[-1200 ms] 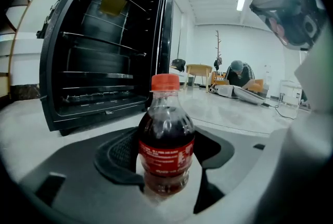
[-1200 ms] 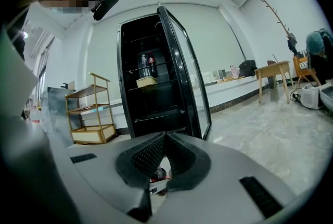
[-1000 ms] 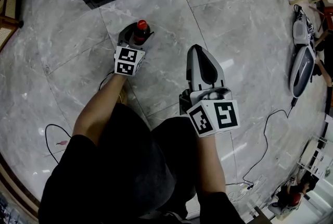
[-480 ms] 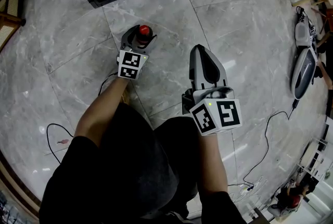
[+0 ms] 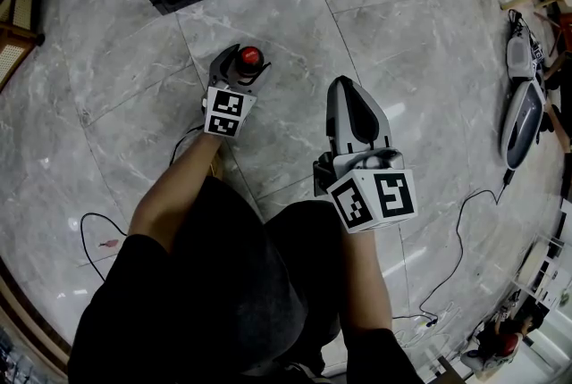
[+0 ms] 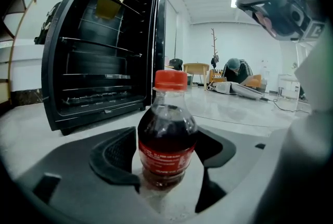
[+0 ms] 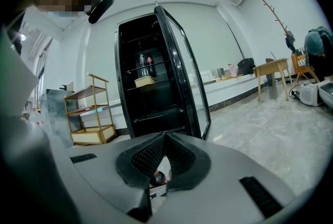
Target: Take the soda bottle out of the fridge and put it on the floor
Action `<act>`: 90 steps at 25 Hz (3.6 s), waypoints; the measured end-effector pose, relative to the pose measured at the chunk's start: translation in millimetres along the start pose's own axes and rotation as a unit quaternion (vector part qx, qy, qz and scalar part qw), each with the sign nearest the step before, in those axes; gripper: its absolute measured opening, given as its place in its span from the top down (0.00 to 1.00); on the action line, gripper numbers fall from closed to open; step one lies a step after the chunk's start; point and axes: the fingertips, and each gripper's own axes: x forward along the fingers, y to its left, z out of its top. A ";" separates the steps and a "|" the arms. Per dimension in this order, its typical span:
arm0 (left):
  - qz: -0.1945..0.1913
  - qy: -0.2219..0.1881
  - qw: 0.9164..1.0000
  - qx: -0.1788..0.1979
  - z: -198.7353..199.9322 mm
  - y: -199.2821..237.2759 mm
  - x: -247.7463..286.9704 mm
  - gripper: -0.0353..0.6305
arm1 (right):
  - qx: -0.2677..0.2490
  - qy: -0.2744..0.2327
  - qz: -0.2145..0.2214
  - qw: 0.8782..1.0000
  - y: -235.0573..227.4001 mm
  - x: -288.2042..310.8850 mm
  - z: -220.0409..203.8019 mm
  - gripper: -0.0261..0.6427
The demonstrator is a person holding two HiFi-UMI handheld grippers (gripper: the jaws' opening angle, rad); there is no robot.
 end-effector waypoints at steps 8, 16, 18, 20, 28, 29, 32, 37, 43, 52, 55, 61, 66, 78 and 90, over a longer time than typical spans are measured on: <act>-0.004 0.005 1.000 -0.017 -2.4 -1.5 -1.0 0.30 | -0.001 0.000 -0.004 1.000 -2.1 -1.4 -0.1 0.93; -0.021 0.000 1.000 -0.023 24.2 -7.7 -32.2 0.30 | 0.010 -0.009 -0.030 0.999 -15.8 -7.3 6.7 0.93; -0.025 0.000 0.999 -0.022 33.9 -5.9 -40.6 0.30 | 0.018 -0.014 -0.036 0.999 -17.6 -9.6 15.9 0.93; -0.028 0.000 0.999 -0.024 48.8 -2.8 -49.3 0.30 | 0.026 -0.020 -0.036 0.999 -14.1 -11.2 28.7 0.93; -0.065 0.043 0.997 -0.018 143.1 -9.7 -94.8 0.30 | 0.035 -0.013 -0.033 0.999 26.0 -34.9 135.6 0.93; -0.074 0.049 0.996 -0.013 162.7 -12.4 -104.8 0.30 | 0.036 -0.010 -0.035 0.999 32.2 -40.7 154.2 0.93; -0.099 0.060 0.993 -0.005 228.6 -18.5 -139.0 0.30 | 0.042 -0.004 -0.038 0.998 51.9 -62.7 215.3 0.93; -0.120 0.085 0.989 -0.009 337.5 -21.4 -201.8 0.30 | 0.047 0.004 -0.047 0.998 79.7 -97.6 327.7 0.93; -0.137 0.096 0.986 -0.014 461.6 -19.0 -271.3 0.30 | 0.060 0.013 -0.053 0.997 112.5 -125.3 456.8 0.93; -0.139 0.070 0.988 -0.012 619.2 4.8 -340.5 0.30 | 0.016 0.006 -0.070 0.997 158.2 -166.0 585.9 0.93; -0.133 0.058 0.989 -0.012 649.4 10.4 -352.0 0.30 | 0.010 0.004 -0.066 0.998 160.0 -175.2 601.4 0.93; -0.134 0.027 0.990 -0.017 697.4 -7.7 -362.5 0.30 | -0.006 0.001 -0.066 0.998 148.8 -200.1 621.2 0.93; -0.130 -0.002 0.991 -0.010 731.6 -27.2 -375.6 0.57 | -0.008 -0.005 -0.068 0.998 138.8 -213.8 629.0 0.93; -0.095 -0.057 0.993 -0.038 784.2 -16.8 -414.9 0.94 | -0.025 -0.007 -0.037 0.999 155.8 -208.1 631.3 0.93; -0.046 -0.105 0.993 -0.034 781.7 3.4 -432.3 0.94 | -0.013 -0.022 -0.093 0.995 131.7 -191.3 602.3 0.93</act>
